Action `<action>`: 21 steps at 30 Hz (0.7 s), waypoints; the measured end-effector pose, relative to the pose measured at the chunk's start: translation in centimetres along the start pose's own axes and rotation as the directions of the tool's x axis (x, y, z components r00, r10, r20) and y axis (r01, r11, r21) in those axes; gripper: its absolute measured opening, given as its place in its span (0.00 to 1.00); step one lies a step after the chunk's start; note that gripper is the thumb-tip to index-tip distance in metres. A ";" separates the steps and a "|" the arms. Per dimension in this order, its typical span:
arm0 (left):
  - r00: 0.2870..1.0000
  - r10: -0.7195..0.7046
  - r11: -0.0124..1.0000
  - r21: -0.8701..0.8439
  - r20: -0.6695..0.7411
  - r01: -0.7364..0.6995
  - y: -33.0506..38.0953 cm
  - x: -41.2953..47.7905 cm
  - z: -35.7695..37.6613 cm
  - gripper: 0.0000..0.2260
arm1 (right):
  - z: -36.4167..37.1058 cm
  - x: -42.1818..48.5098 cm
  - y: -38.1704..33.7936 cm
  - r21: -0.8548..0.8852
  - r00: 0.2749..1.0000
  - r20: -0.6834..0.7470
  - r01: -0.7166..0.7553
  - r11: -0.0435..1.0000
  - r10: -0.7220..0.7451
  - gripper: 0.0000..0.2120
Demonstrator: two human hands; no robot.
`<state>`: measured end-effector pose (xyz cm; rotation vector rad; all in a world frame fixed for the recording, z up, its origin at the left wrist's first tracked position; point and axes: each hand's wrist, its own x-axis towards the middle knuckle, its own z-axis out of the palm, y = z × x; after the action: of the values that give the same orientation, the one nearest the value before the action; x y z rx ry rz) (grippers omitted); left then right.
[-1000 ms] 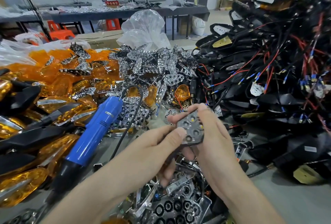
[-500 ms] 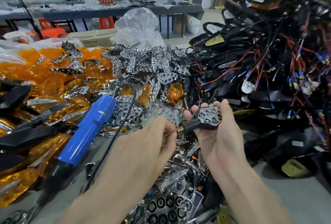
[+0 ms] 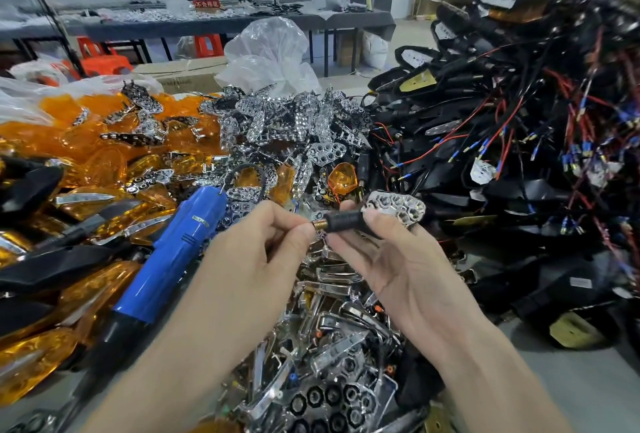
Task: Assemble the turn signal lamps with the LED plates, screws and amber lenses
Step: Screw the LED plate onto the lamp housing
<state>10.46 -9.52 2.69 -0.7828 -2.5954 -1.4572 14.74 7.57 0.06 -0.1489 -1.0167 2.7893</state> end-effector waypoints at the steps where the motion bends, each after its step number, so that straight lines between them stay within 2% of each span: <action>1: 1.000 -0.008 1.000 -0.004 -0.012 0.008 -0.2 0.2 -0.3 0.05 | 0.0 -0.1 0.1 -0.001 0.999 0.016 -0.028 1.000 0.028 0.24; 4: 0.999 -0.033 0.999 -0.015 -0.003 0.033 -0.5 0.7 -0.9 0.04 | 0.0 -0.2 0.2 -0.023 0.997 0.047 -0.053 0.998 0.054 0.32; 6: 0.998 -0.054 0.998 -0.038 0.014 0.055 -0.4 0.8 -1.3 0.03 | -0.2 -0.2 0.2 -0.023 0.998 0.048 -0.044 0.999 0.045 0.32; 10: 0.998 -0.053 0.998 0.027 0.046 0.052 -0.3 0.7 -1.8 0.05 | -0.5 -0.1 0.2 -0.051 0.997 0.055 -0.051 0.997 0.054 0.25; 14: 0.992 -0.082 0.996 -0.027 0.094 0.085 0.0 0.8 -2.0 0.06 | -0.8 0.2 0.2 -0.090 1.000 0.021 -0.013 0.996 0.015 0.32; 18: 0.970 -0.171 0.974 -0.121 0.172 0.193 -0.4 1.0 -2.3 0.08 | -1.0 0.1 0.2 -0.198 0.998 0.058 0.029 0.980 -0.018 0.14; 19: 0.961 -0.199 0.963 -0.142 0.193 0.228 -0.7 1.1 -2.4 0.08 | -1.0 0.2 0.3 -0.206 0.998 0.057 0.041 0.978 -0.030 0.15; 21: 0.938 -0.268 0.929 -0.199 0.221 0.313 -1.1 1.4 -2.5 0.08 | -1.2 0.3 0.6 -0.209 0.997 0.057 0.066 0.976 -0.055 0.22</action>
<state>8.26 -11.43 3.66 -0.5992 -2.8170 -1.8833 14.56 7.89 -1.23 -0.0724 -1.3056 2.6385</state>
